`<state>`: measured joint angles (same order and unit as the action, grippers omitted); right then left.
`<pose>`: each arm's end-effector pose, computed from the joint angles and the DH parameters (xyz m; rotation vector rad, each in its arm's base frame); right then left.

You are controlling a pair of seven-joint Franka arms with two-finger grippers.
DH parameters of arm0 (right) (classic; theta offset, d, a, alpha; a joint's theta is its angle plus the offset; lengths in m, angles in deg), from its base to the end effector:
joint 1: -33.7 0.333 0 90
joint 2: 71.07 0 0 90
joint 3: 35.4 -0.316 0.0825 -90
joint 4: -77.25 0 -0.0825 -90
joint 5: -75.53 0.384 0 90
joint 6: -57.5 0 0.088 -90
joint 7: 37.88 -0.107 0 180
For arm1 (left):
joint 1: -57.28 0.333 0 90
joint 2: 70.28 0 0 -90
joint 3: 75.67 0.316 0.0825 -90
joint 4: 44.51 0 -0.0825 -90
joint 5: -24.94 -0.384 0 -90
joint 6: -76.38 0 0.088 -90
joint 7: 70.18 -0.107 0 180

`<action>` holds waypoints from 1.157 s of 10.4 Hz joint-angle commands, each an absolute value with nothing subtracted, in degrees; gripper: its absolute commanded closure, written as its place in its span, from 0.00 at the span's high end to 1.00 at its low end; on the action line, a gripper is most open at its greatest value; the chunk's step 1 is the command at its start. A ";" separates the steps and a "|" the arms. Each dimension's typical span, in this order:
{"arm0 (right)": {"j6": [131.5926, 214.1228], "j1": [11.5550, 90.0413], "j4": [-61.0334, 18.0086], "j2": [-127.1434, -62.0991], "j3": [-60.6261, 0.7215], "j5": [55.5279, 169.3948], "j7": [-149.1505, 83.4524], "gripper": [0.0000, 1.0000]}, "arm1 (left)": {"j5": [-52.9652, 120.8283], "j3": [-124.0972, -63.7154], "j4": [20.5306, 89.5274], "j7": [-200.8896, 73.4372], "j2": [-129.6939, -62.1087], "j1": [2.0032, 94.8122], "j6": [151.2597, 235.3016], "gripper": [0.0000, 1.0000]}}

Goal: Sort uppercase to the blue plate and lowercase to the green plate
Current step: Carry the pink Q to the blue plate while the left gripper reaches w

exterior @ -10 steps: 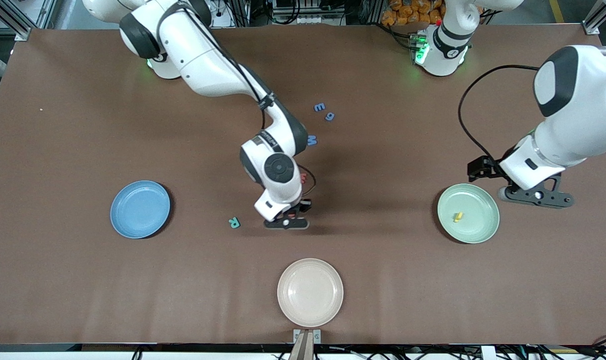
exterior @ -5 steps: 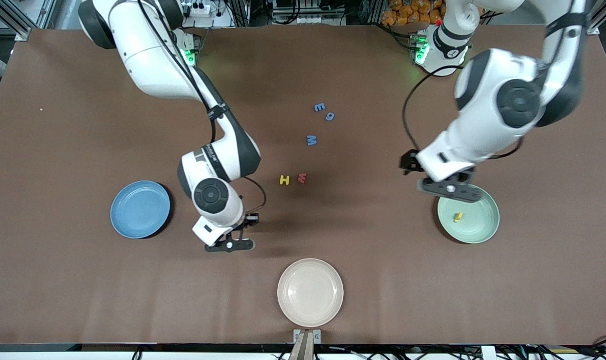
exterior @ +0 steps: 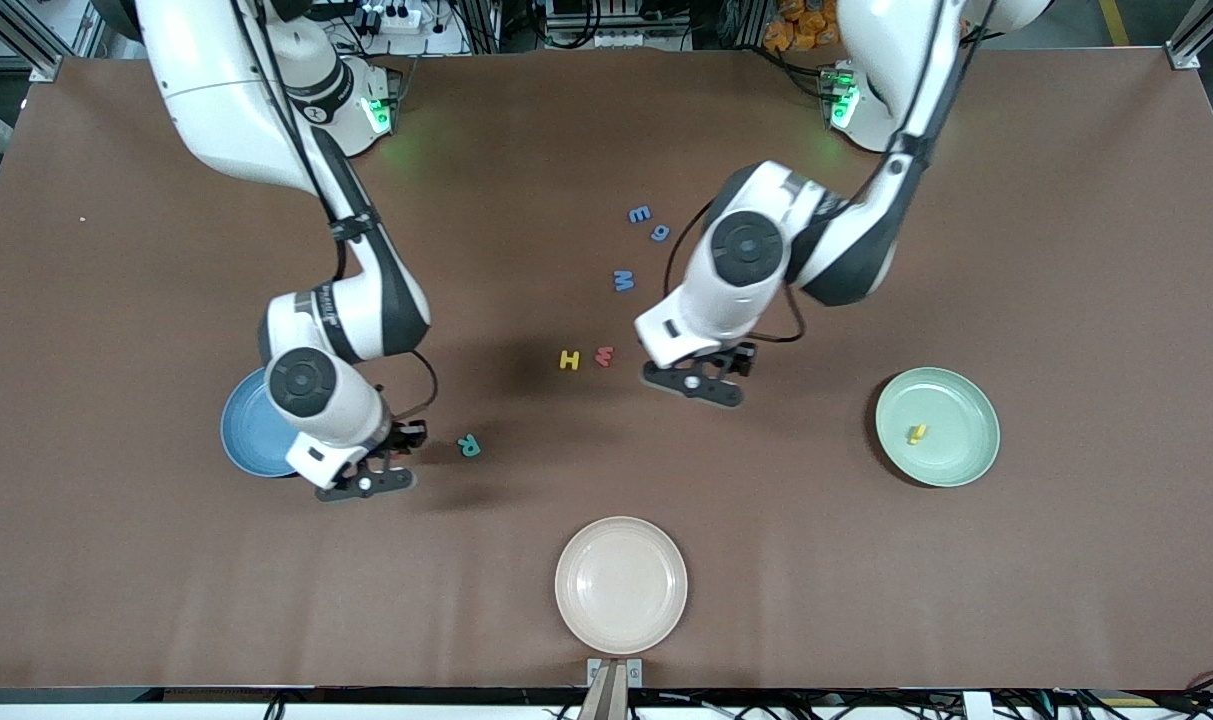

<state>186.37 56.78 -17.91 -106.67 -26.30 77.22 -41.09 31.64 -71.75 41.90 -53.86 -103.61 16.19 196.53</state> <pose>0.6573 0.1770 0.2482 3.0538 0.3021 -0.0221 0.5543 -0.4370 0.3273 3.0418 -0.4862 -0.0319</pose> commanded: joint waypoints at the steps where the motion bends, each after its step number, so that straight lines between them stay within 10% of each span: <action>1: 187.40 52.09 -24.71 -100.95 -27.32 76.32 -33.96 0.00 | 32.67 -71.36 35.47 -53.56 -110.95 14.49 200.62 1.00; 6: 183.55 43.64 -24.79 -101.04 -27.32 76.32 -22.42 0.00 | 32.67 -71.19 34.68 -48.57 -117.65 7.63 208.13 1.00; 7: 182.32 42.50 -24.53 -101.04 -27.40 76.32 -21.98 0.28 | 32.67 -71.19 34.86 -48.47 -117.65 6.84 207.96 1.00; 8: 182.39 42.31 -23.75 -101.39 -27.32 76.23 -20.84 0.92 | 32.76 -71.19 35.03 -48.38 -117.91 6.83 207.87 1.00; 12: 181.51 42.31 -22.16 -101.39 -27.32 76.32 -17.84 1.00 | 33.55 -70.57 35.73 -43.37 -119.50 3.93 207.69 0.81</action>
